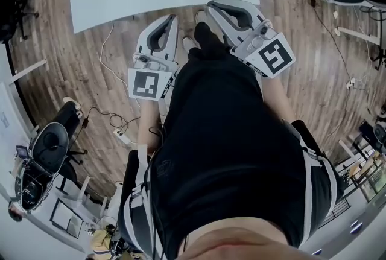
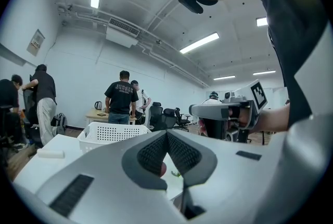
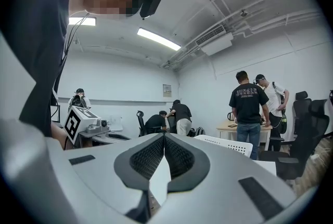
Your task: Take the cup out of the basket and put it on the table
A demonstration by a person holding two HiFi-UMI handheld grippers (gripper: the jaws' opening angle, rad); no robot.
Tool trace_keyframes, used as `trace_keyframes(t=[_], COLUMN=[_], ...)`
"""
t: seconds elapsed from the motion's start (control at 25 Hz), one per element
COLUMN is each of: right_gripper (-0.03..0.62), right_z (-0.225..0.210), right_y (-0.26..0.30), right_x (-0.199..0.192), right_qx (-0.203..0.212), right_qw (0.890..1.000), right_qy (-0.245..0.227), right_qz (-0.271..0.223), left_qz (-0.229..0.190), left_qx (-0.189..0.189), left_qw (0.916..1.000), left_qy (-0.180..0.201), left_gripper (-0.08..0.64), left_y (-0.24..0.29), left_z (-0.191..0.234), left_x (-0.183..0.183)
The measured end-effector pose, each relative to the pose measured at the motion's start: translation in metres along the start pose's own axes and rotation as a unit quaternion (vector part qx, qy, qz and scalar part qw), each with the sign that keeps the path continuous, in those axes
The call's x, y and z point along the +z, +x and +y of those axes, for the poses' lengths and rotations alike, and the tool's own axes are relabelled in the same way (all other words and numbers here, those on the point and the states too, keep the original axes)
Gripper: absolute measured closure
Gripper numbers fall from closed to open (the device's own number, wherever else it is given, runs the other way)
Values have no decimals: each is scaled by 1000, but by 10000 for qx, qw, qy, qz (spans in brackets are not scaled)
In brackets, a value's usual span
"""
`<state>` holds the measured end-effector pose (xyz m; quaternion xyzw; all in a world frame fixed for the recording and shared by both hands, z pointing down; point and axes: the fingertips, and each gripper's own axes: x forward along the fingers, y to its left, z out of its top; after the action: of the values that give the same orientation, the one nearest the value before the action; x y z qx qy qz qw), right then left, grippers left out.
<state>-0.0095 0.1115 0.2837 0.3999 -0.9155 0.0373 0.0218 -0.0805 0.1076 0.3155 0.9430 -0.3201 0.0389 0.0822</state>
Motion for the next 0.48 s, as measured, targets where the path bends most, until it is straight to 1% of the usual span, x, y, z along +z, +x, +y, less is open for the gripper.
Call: trace_keyframes(t=[0.12, 0.28, 0.48], right_gripper=[572, 572, 572], right_z=[-7, -21, -44], right_y=[9, 35, 43], right_x=[5, 12, 17], right_qx=[121, 274, 339], right_qw=[9999, 9993, 9988], right_qy=[-8, 13, 65], right_qz=[-113, -262, -359], left_qz=[-45, -112, -101], left_qx=[81, 225, 250], left_qw=[10000, 9997, 9996], left_qy=[36, -5, -55], left_gripper=[541, 541, 541], left_y=[7, 16, 39], left_z=[4, 24, 31], left_x=[8, 17, 19])
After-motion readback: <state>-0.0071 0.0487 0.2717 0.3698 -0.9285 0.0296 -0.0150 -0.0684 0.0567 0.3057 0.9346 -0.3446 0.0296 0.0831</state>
